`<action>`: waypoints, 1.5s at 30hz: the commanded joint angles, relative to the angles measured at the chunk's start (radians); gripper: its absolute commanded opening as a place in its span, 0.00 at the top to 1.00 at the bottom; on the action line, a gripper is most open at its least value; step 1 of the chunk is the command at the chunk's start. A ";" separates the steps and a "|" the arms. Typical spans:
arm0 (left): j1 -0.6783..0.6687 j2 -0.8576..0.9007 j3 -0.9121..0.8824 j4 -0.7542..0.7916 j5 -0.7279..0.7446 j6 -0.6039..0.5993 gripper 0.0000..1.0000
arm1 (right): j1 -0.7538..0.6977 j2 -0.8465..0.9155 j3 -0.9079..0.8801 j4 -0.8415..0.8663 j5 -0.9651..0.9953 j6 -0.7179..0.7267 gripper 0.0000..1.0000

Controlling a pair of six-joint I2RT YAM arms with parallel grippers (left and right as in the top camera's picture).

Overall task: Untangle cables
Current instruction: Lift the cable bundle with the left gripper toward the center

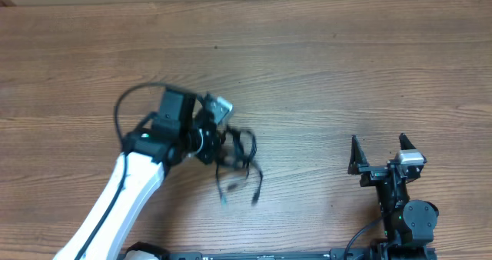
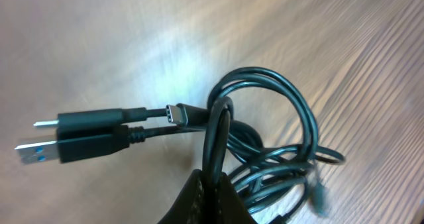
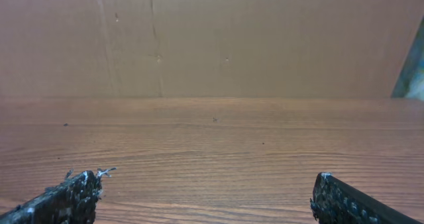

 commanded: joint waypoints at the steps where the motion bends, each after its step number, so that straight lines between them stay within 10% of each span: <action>1: -0.027 -0.112 0.113 -0.021 0.013 0.103 0.96 | -0.004 -0.008 -0.010 0.002 0.010 0.000 0.00; 30: -0.045 -0.296 0.130 -0.119 0.198 0.171 0.96 | -0.004 -0.008 -0.010 0.092 -0.134 0.002 0.00; 45: -0.045 -0.296 0.130 -0.092 0.455 0.278 0.96 | -0.004 0.043 0.159 0.088 -0.519 0.340 0.00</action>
